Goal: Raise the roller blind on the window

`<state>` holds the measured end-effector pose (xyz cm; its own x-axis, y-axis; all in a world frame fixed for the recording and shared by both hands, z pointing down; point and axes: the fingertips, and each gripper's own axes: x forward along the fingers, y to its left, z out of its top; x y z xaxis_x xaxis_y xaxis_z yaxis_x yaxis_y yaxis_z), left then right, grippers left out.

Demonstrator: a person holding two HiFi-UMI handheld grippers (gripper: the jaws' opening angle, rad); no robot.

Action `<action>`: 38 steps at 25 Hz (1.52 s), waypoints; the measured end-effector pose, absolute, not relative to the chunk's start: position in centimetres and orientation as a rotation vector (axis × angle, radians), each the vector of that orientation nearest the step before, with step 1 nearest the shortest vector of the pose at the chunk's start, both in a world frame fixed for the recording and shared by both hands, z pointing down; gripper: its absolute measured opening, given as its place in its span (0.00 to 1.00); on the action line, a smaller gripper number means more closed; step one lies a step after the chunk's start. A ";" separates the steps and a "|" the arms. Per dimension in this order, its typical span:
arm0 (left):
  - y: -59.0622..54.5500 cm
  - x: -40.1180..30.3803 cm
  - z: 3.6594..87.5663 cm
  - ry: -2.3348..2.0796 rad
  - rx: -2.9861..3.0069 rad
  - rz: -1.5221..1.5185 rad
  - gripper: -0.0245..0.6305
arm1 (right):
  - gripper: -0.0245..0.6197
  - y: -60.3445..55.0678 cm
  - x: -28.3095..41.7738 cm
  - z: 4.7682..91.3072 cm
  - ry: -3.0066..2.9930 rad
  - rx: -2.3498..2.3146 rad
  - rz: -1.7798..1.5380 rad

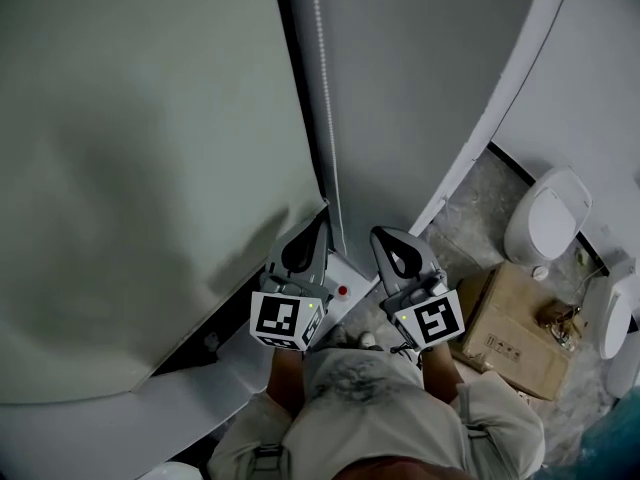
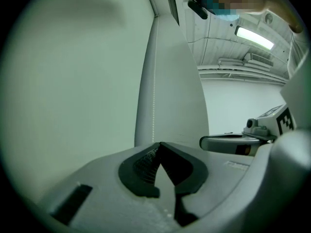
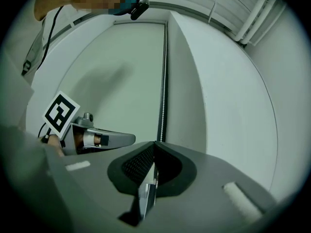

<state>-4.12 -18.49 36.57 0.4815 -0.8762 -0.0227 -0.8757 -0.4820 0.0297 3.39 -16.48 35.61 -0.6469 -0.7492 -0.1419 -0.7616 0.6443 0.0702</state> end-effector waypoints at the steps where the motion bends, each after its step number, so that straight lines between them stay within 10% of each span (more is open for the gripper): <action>1: -18.9 -4.2 36.6 -1.584 2.696 -0.055 0.05 | 0.05 -16.8 3.3 35.6 2.756 -1.279 0.188; 38: -26.2 -1.2 37.4 -1.329 2.826 -0.059 0.17 | 0.05 -20.0 2.1 36.8 2.731 -1.405 0.200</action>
